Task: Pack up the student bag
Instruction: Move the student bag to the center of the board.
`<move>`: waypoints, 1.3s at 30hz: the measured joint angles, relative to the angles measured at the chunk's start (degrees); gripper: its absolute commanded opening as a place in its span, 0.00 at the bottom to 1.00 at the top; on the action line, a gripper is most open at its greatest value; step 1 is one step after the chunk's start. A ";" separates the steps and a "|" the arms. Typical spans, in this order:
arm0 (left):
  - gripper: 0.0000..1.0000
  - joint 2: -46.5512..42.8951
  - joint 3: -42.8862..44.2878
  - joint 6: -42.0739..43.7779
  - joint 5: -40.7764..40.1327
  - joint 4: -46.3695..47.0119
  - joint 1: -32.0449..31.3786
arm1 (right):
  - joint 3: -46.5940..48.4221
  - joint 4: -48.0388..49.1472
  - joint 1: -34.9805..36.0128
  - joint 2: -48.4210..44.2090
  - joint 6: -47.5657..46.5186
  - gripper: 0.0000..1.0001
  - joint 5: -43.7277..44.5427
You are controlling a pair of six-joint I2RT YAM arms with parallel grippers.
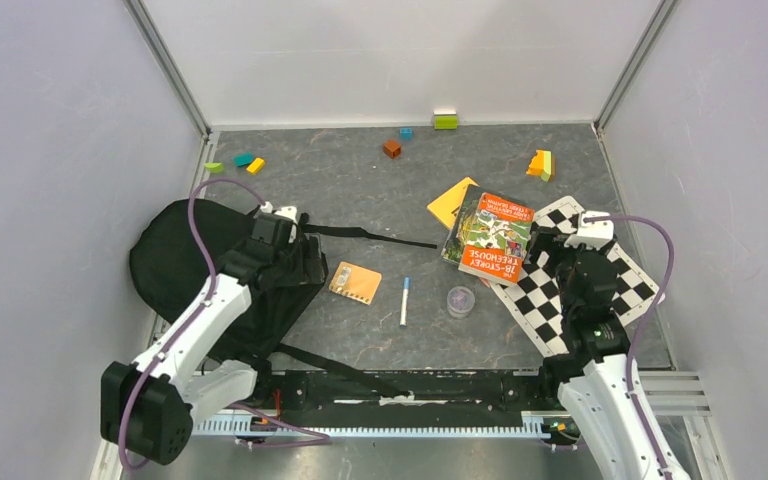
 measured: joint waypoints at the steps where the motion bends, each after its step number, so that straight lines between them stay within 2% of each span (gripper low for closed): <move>1: 1.00 0.70 0.02 -0.02 -0.11 -0.11 -0.50 | 0.00 0.09 0.00 0.31 0.00 0.98 -0.61; 11: 1.00 11.06 2.19 -0.07 -1.53 -1.49 -1.25 | 0.00 -1.22 0.00 0.50 -0.11 0.98 -6.36; 12: 0.97 11.63 2.34 -0.07 -1.51 -1.66 -1.25 | 0.00 -1.22 0.00 0.46 -0.11 0.98 -6.97; 13: 0.91 12.04 2.49 -0.07 -1.51 -1.73 -1.25 | 0.00 -1.18 0.00 0.44 -0.11 0.98 -7.52; 16: 0.63 12.33 2.69 -0.22 -1.49 -1.88 -1.25 | 0.02 -1.64 0.00 0.96 -0.17 0.98 -8.98; 23: 0.04 11.17 2.73 0.09 -1.81 -2.60 -1.27 | 0.07 -2.40 0.00 2.95 -1.25 0.98 -11.58; 24: 0.02 10.21 2.73 0.11 -1.70 -2.62 -1.29 | 0.09 -2.54 0.00 3.37 -1.46 0.98 -11.98; 32: 0.02 -3.69 4.59 -1.64 1.36 -3.82 -1.29 | 1.44 -5.18 0.00 4.13 -2.08 0.98 -13.75; 35: 0.02 -6.56 8.57 -4.90 4.79 -4.13 -1.31 | 2.23 -5.46 0.00 4.09 -1.84 0.98 -14.01; 39: 0.02 -9.07 9.86 -12.46 9.35 2.34 -1.73 | 2.34 -5.62 0.00 4.31 -1.64 0.98 -15.30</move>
